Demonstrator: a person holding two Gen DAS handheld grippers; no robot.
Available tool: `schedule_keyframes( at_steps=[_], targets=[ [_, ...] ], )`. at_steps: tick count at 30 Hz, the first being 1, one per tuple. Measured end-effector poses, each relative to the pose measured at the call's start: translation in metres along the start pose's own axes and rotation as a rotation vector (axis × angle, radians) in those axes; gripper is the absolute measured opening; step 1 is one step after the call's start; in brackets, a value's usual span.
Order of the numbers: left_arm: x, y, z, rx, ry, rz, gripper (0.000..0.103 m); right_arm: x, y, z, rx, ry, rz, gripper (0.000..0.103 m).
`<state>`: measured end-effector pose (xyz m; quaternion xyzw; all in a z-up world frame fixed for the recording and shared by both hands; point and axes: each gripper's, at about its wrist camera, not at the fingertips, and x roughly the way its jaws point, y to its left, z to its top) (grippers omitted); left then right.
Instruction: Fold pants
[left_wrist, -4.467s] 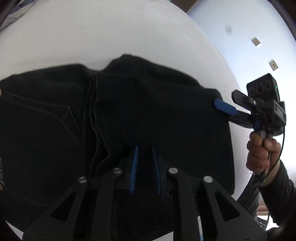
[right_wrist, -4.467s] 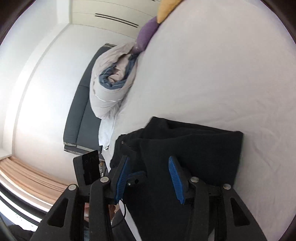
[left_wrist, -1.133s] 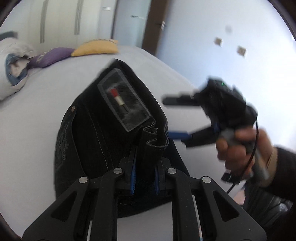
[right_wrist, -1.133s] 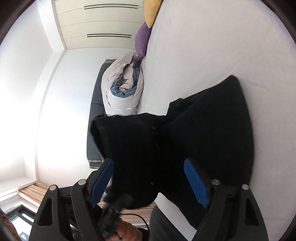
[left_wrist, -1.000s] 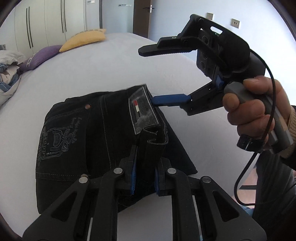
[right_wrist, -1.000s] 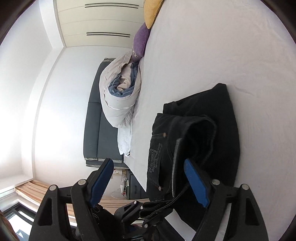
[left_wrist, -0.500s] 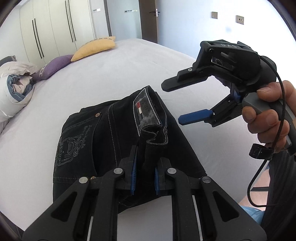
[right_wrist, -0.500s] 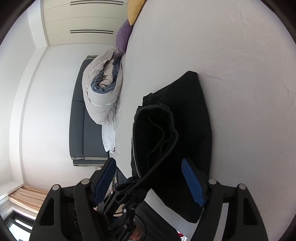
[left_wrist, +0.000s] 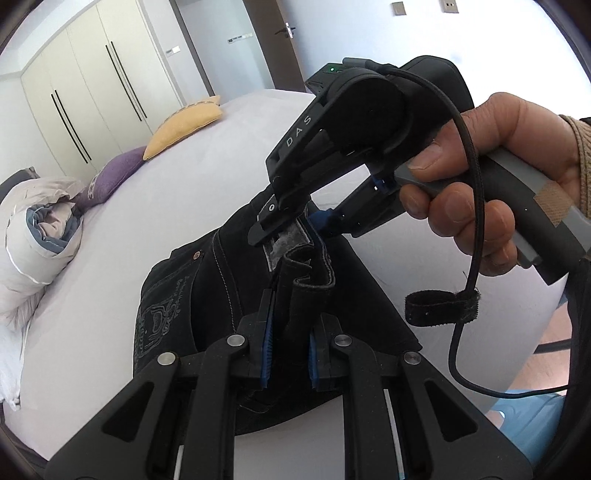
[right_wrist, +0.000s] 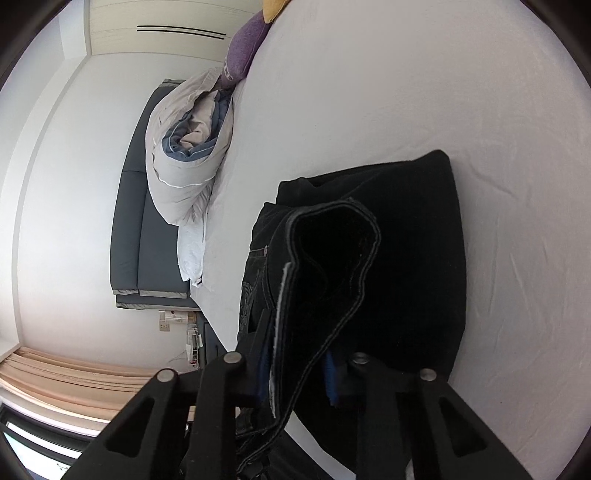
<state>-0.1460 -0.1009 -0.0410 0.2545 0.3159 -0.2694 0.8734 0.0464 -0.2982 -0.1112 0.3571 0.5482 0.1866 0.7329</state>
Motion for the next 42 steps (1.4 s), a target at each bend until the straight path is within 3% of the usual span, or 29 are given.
schedule_keyframes(
  at_steps=[6, 12, 17, 21, 23, 25, 27, 29, 32, 34, 37, 40, 42],
  targets=[
    [0.005, -0.024, 0.006, 0.056, -0.009, 0.001, 0.013, -0.017, -0.011, -0.003, -0.03, -0.057, 0.017, 0.019],
    [0.039, -0.048, -0.009, 0.107, 0.068, 0.01, 0.013, -0.004, -0.044, 0.0, 0.001, -0.043, -0.016, 0.018],
    [0.057, -0.058, -0.019, 0.138, 0.094, 0.028, 0.014, -0.005, -0.055, -0.002, -0.001, -0.05, 0.01, 0.019],
    [0.058, -0.072, -0.027, 0.223, 0.091, 0.095, 0.018, -0.009, -0.063, 0.0, 0.027, -0.029, 0.034, 0.023],
    [0.051, -0.065, -0.027, 0.187, 0.095, 0.064, 0.022, -0.021, -0.061, -0.001, 0.01, -0.057, 0.02, 0.038],
    [0.037, -0.05, -0.026, 0.12, 0.097, 0.005, 0.031, -0.037, -0.06, -0.001, 0.01, -0.09, 0.006, 0.043],
    [0.018, -0.035, -0.026, 0.075, 0.092, -0.002, 0.065, -0.054, -0.058, 0.001, 0.016, -0.127, -0.033, 0.047],
    [-0.007, -0.02, -0.025, 0.04, 0.033, 0.025, 0.073, -0.068, -0.052, 0.005, 0.007, -0.157, -0.006, 0.047],
    [-0.027, 0.015, -0.024, -0.063, 0.0, -0.008, 0.075, -0.073, -0.025, 0.014, -0.05, -0.171, 0.086, 0.047],
    [-0.021, 0.042, -0.023, -0.146, -0.002, -0.037, 0.074, -0.062, -0.006, 0.02, -0.092, -0.15, 0.164, 0.047],
    [0.007, 0.075, -0.022, -0.242, 0.006, -0.065, 0.074, -0.03, 0.004, 0.023, -0.101, -0.097, 0.205, 0.053],
    [0.046, 0.087, -0.031, -0.315, 0.11, -0.127, 0.074, 0.003, -0.015, 0.01, -0.074, -0.003, 0.129, 0.055],
    [0.068, 0.079, -0.048, -0.319, 0.19, -0.14, 0.074, 0.015, -0.033, -0.009, -0.047, 0.049, 0.15, 0.045]
  ],
)
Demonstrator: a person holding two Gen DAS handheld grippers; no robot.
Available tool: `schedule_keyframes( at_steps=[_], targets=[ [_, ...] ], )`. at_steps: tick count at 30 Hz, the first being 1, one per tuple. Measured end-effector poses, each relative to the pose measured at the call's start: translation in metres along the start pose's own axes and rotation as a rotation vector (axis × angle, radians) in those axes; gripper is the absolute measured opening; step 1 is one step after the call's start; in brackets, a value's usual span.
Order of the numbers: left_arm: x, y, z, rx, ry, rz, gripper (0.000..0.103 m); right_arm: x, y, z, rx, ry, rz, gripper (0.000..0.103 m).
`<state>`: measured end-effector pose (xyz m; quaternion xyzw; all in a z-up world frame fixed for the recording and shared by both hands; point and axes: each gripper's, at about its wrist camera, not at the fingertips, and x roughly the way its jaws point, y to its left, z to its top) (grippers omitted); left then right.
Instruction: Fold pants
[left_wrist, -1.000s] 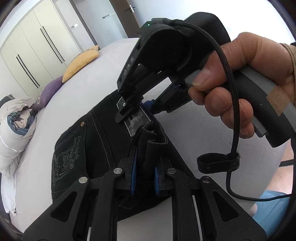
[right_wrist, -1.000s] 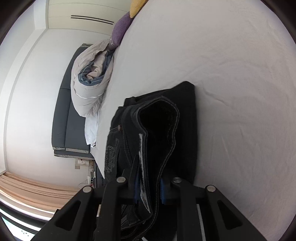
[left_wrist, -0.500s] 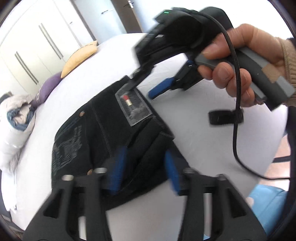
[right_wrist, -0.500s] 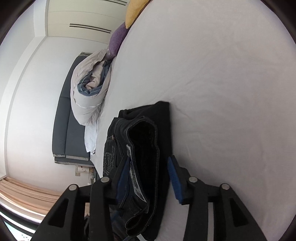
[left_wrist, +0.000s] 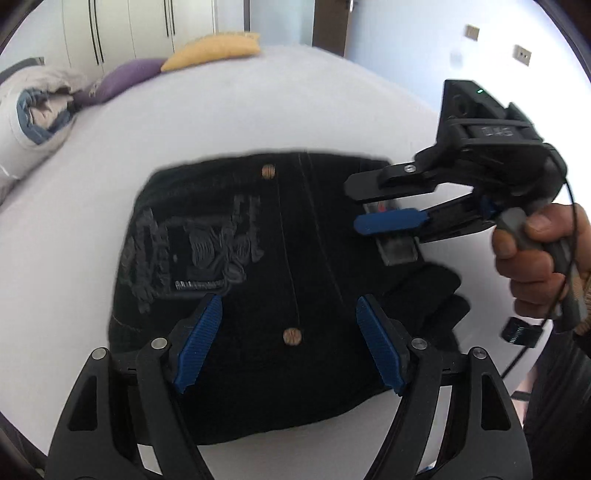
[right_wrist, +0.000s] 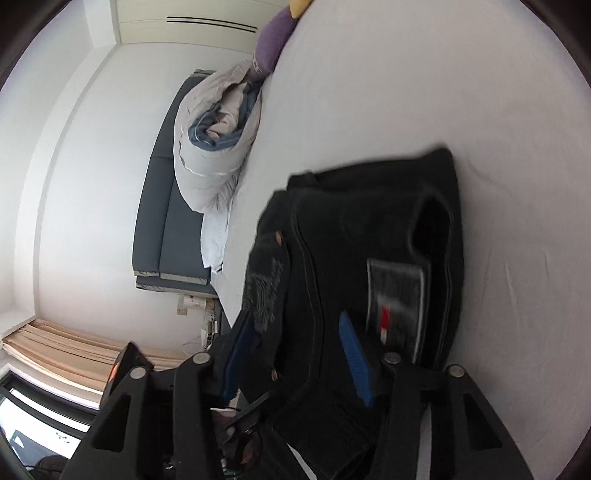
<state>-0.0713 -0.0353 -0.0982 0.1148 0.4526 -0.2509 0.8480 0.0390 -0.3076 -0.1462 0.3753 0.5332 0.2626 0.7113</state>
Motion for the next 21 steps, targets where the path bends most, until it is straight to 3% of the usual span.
schedule_keyframes(
  at_steps=[2, 4, 6, 9, 12, 14, 15, 16, 18, 21],
  targets=[
    [0.001, 0.001, -0.014, 0.001, -0.014, -0.002, 0.074, 0.0, -0.005, -0.025, -0.027, 0.037, 0.015, 0.046],
    [-0.01, 0.006, -0.019, -0.023, -0.027, -0.041, 0.074, -0.013, -0.005, -0.048, -0.078, 0.005, 0.049, 0.046],
    [-0.029, 0.018, -0.015, -0.064, -0.06, -0.075, 0.074, -0.028, -0.007, -0.062, -0.069, -0.003, 0.076, 0.053],
    [-0.057, 0.052, 0.014, -0.12, -0.157, -0.081, 0.074, -0.052, 0.002, -0.068, -0.076, -0.048, 0.115, 0.071],
    [-0.044, 0.084, 0.051, -0.139, -0.187, -0.104, 0.074, -0.061, 0.014, -0.058, -0.088, -0.101, 0.191, 0.072],
    [-0.024, 0.099, 0.07, -0.157, -0.186, -0.169, 0.074, -0.06, 0.019, -0.05, -0.08, -0.128, 0.216, 0.072],
    [-0.005, 0.109, 0.075, -0.194, -0.148, -0.238, 0.074, -0.058, 0.02, -0.047, -0.079, -0.131, 0.215, 0.072],
    [0.006, 0.111, 0.075, -0.218, -0.11, -0.248, 0.074, -0.054, 0.021, -0.046, -0.076, -0.128, 0.204, 0.072],
    [0.035, 0.11, 0.057, -0.209, -0.033, -0.189, 0.073, -0.049, 0.018, -0.046, -0.063, -0.112, 0.16, 0.072],
    [0.035, 0.095, 0.034, -0.123, -0.06, -0.105, 0.074, -0.05, 0.011, -0.051, -0.046, -0.107, 0.125, 0.072]
  ],
)
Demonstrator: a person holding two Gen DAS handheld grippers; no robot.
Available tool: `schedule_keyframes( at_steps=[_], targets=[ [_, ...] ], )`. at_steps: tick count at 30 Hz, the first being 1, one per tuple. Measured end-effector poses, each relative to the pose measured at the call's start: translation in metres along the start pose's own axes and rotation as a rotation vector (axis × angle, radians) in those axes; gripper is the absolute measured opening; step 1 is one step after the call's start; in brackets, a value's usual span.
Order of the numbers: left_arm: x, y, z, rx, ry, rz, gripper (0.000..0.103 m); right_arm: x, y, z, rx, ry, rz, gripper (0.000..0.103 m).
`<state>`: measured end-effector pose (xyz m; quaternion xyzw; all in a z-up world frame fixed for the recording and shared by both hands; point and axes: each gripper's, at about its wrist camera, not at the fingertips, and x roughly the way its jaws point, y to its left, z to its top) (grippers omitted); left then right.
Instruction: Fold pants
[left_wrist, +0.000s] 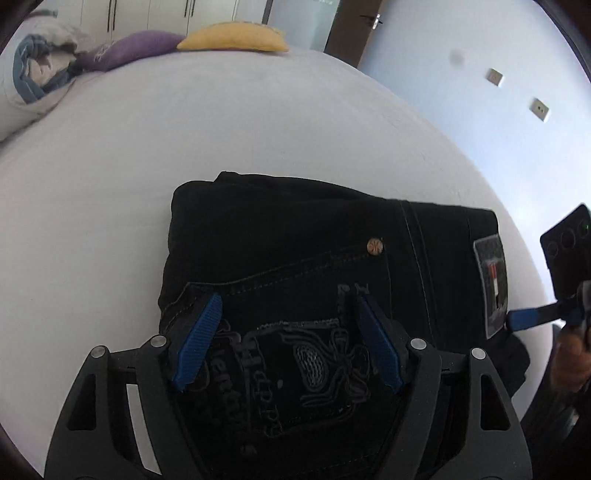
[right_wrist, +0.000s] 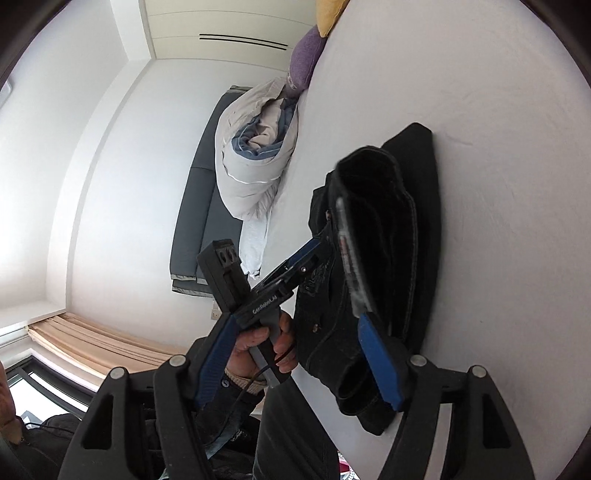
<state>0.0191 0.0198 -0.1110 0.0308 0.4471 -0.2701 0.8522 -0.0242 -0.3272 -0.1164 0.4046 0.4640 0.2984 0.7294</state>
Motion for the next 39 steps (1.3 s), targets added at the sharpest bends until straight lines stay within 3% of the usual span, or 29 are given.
schedule_keyframes(
  at_steps=[3, 5, 7, 10, 11, 13, 15, 19, 20, 21, 24, 25, 29, 34, 39],
  targets=[
    [-0.032, -0.005, -0.002, -0.034, -0.062, -0.032, 0.074, -0.015, 0.003, 0.0, -0.018, -0.058, -0.022, 0.072],
    [-0.061, 0.006, 0.0, -0.067, -0.138, -0.027, 0.076, -0.02, 0.004, 0.005, -0.022, -0.084, -0.092, 0.076],
    [-0.07, 0.027, 0.004, -0.099, -0.146, 0.008, 0.089, -0.021, 0.0, 0.01, -0.013, -0.078, -0.116, 0.076],
    [-0.053, 0.071, 0.004, -0.162, -0.064, 0.053, 0.09, -0.012, -0.008, 0.017, 0.032, -0.057, -0.23, 0.08],
    [-0.042, 0.083, 0.002, -0.189, -0.016, 0.044, 0.09, -0.008, -0.01, 0.019, 0.041, -0.054, -0.256, 0.08],
    [-0.02, 0.099, -0.005, -0.256, 0.069, -0.044, 0.09, 0.0, -0.013, 0.02, 0.044, -0.04, -0.242, 0.08],
    [-0.003, 0.102, -0.011, -0.284, 0.133, -0.121, 0.09, 0.014, -0.015, 0.024, 0.038, -0.003, -0.265, 0.08],
    [0.007, 0.082, -0.007, -0.223, 0.178, -0.135, 0.09, 0.043, -0.014, 0.036, 0.043, 0.04, -0.363, 0.08],
    [0.009, 0.077, -0.006, -0.213, 0.193, -0.147, 0.083, 0.05, -0.014, 0.039, 0.049, 0.042, -0.371, 0.079],
    [0.009, 0.069, -0.006, -0.2, 0.204, -0.16, 0.067, 0.055, -0.014, 0.042, 0.052, 0.044, -0.377, 0.078],
    [0.004, 0.056, -0.005, -0.185, 0.216, -0.153, 0.042, 0.063, -0.016, 0.044, 0.028, 0.056, -0.435, 0.053],
    [0.002, 0.051, -0.005, -0.175, 0.217, -0.143, 0.039, 0.063, -0.017, 0.043, 0.028, 0.055, -0.453, 0.041],
    [-0.01, 0.031, -0.001, -0.149, 0.194, -0.113, 0.021, 0.055, -0.015, 0.038, 0.004, 0.024, -0.45, 0.026],
    [-0.029, 0.017, 0.013, -0.146, 0.149, -0.099, 0.018, 0.056, 0.016, 0.044, -0.115, -0.008, -0.501, 0.021],
    [-0.056, 0.007, 0.043, -0.172, 0.053, -0.137, 0.018, 0.034, 0.046, 0.063, -0.168, -0.08, -0.444, 0.021]
  ],
)
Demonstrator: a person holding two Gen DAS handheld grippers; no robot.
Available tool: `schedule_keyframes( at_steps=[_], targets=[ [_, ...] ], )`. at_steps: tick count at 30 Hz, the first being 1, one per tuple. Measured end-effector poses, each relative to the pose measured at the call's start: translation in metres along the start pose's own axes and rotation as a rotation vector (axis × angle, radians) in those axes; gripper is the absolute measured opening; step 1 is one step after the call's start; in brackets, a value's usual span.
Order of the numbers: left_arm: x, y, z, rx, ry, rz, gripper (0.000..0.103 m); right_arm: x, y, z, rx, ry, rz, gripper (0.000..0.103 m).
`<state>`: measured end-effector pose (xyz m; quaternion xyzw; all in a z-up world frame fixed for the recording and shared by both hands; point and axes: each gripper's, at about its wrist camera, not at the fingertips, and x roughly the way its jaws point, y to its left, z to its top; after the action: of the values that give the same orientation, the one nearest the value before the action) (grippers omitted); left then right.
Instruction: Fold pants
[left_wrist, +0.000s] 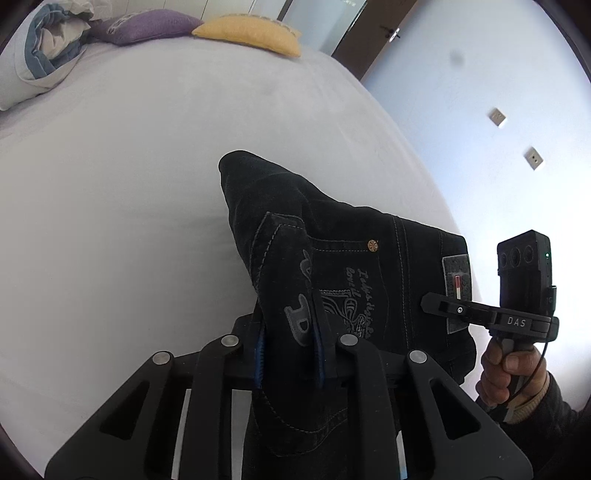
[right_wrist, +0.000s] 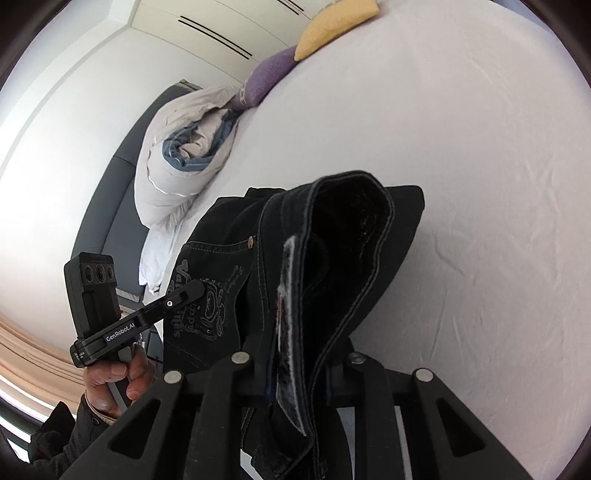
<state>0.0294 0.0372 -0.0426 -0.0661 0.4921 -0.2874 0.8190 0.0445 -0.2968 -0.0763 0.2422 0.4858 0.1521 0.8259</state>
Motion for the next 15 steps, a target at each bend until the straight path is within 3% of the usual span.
schedule_keyframes(
  at_steps=[4, 8, 11, 13, 14, 15],
  targets=[
    [-0.004, -0.013, 0.035, 0.02, -0.046, -0.016, 0.018, -0.021, 0.003, 0.038, -0.038, -0.039, 0.012, 0.021],
    [0.027, -0.012, 0.054, -0.033, -0.053, -0.046, 0.018, -0.021, -0.014, 0.075, -0.047, -0.043, -0.011, 0.021],
    [0.068, -0.008, 0.057, -0.07, -0.009, -0.042, 0.019, -0.007, -0.041, 0.094, -0.011, -0.017, -0.045, 0.021],
    [0.101, -0.006, 0.055, -0.047, 0.048, 0.015, 0.022, 0.011, -0.064, 0.099, 0.027, 0.043, -0.08, 0.026],
    [0.115, -0.007, 0.052, -0.035, 0.075, 0.043, 0.029, 0.017, -0.081, 0.097, 0.061, 0.075, -0.124, 0.036],
    [0.124, -0.006, 0.047, -0.026, 0.081, 0.069, 0.042, 0.021, -0.094, 0.093, 0.093, 0.091, -0.145, 0.039]
  ],
)
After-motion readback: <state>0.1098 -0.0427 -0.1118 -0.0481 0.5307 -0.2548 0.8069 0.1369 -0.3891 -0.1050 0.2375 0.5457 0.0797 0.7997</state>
